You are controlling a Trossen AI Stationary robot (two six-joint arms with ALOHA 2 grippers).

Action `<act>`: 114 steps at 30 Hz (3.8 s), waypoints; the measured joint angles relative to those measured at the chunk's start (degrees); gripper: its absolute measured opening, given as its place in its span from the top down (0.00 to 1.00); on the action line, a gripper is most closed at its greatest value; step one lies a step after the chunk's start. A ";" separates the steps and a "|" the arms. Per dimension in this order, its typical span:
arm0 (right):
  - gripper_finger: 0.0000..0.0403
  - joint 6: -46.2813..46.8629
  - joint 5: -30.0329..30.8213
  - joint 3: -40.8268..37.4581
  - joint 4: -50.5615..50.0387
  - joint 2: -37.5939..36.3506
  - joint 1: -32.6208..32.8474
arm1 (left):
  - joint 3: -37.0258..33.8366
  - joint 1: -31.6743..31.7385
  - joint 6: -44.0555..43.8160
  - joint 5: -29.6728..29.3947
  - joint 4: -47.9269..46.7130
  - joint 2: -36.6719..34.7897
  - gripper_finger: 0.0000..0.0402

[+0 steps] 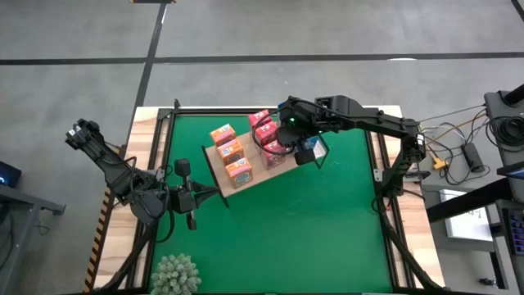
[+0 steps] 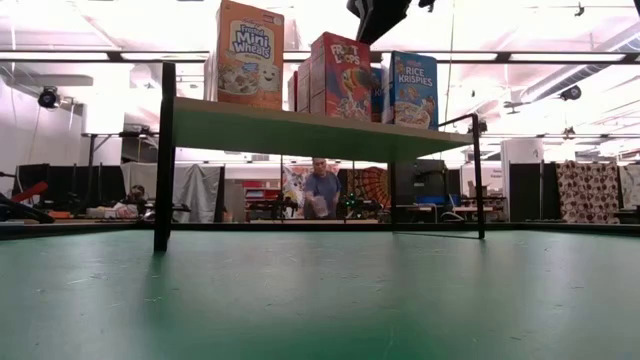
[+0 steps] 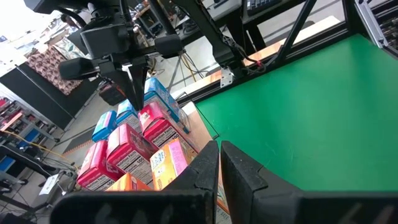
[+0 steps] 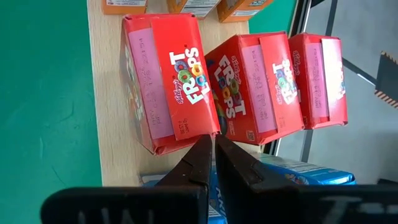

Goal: Stack cereal on shelf
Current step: Put the red cereal box on the shelf aligned with other red cereal boxes, then adjust the blue cereal box on the shelf

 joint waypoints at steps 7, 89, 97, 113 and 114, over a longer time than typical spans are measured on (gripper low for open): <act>0.97 0.00 0.07 0.00 0.04 0.00 0.00 | 0.00 0.00 -0.02 0.00 0.00 0.00 1.00; 0.97 4.86 -5.44 -6.76 11.25 -8.96 -2.59 | 0.00 -0.01 -0.26 0.02 0.46 0.02 1.00; 0.97 8.65 -5.35 -8.09 2.82 -9.77 -6.88 | 0.00 -0.02 -0.26 0.04 0.48 0.02 1.00; 0.97 13.67 -4.96 -11.89 0.96 -15.27 -6.71 | 0.00 -0.02 -0.26 0.03 0.42 0.02 1.00; 0.97 13.84 -4.98 -12.73 1.63 -15.43 -6.59 | 0.00 -0.02 -0.26 0.04 0.42 0.02 1.00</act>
